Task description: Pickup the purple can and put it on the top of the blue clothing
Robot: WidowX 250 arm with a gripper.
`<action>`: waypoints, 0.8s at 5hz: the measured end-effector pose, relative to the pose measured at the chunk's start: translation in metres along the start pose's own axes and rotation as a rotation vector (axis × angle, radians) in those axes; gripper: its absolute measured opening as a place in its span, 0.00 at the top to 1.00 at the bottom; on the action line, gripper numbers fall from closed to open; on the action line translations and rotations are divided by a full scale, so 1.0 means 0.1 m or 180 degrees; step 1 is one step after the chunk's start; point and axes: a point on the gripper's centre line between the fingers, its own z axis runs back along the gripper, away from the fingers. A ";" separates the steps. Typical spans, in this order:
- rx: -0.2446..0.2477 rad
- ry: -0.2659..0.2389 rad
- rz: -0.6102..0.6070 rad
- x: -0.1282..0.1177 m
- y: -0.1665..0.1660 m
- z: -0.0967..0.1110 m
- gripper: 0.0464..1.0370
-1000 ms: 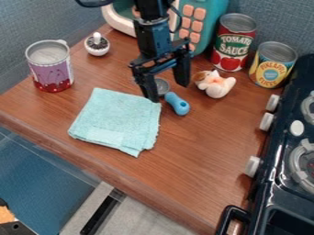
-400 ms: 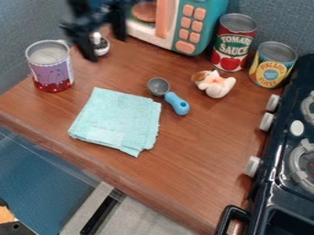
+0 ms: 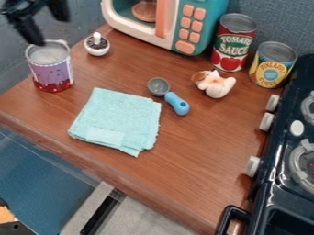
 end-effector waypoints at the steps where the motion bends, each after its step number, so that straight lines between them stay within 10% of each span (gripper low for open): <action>1: 0.0050 -0.0151 0.0127 0.31 0.03 -0.13 0.04; 4: 0.0162 -0.0292 0.0330 0.62 0.10 -0.29 0.04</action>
